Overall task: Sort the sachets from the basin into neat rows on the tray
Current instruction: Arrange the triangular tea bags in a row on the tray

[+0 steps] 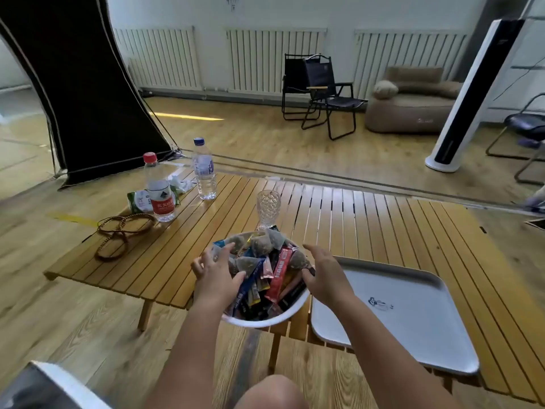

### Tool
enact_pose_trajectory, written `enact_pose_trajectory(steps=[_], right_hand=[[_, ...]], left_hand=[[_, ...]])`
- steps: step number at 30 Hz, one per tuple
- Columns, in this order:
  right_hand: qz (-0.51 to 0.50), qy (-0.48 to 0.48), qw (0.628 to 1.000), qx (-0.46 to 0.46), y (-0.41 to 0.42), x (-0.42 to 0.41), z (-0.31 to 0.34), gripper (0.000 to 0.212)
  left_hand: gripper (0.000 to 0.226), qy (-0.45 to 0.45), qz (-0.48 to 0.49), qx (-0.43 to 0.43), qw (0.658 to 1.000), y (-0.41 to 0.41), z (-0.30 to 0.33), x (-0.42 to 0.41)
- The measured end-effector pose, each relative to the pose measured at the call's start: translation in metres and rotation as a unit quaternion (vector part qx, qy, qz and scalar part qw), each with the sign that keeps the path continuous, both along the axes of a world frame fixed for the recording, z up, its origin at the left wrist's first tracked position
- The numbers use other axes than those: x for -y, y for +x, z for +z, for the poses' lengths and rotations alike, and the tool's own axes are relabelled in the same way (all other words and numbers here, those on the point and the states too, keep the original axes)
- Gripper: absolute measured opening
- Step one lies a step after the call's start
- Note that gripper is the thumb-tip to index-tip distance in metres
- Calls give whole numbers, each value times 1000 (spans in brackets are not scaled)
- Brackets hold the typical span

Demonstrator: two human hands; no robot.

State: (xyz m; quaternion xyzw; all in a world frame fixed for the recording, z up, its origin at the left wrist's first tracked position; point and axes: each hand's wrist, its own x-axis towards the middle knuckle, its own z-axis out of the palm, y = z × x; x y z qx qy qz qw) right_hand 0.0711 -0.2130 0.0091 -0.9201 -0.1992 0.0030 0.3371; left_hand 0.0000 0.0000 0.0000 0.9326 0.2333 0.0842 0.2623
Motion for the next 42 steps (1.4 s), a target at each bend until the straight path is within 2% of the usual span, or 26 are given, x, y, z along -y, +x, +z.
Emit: enact_pose_trajectory(steps=[2,5,8,10,12,14,15,17,19,22,25,29,32,35,37,40,42], right_hand=[[8,-16,1000,-3,11,-10,-1,56],[11,-41,999,-14,30,-24,-4,47],[21,-66,998,9,46,-37,-8,36],[31,-70,997,10,57,-46,-11,45],[54,-84,995,2,68,-56,-9,62],[78,-123,989,-10,77,-66,-7,71],[88,-147,985,-12,81,-70,-6,66],[95,-165,982,-12,86,-76,-6,38],[70,-154,986,-8,89,-76,-10,16],[34,-107,994,8,92,-66,-16,12],[-6,-28,997,67,88,-42,-8,12],[-77,42,984,154,74,12,1,10],[-138,57,975,166,57,56,-1,11],[-185,54,974,115,42,89,-9,11],[-201,47,975,85,37,103,-14,18],[-216,44,973,73,31,113,-18,27],[-200,41,976,77,29,111,-19,27]], left_hand=[[48,-18,-9,-4,1000,12,-1,-4],[19,-37,-7,56,998,26,-1,-8],[21,-16,-32,105,994,38,3,-10],[42,-13,-93,84,992,52,6,-10],[60,-1,-141,20,990,66,9,-9],[55,15,-169,-37,985,77,11,-8],[44,25,-179,-52,982,82,11,-7],[27,46,-170,-45,983,86,12,-5],[23,51,-151,-9,987,88,10,-5],[20,27,-135,47,989,85,7,-4],[16,17,-126,117,985,79,10,2],[15,5,-170,184,968,76,20,32],[16,-41,-234,176,955,77,23,79],[19,-84,-288,125,946,80,17,122],[29,-128,-308,87,939,80,10,136],[45,-138,-299,77,941,75,5,130],[38,-135,-254,121,950,67,6,108]])
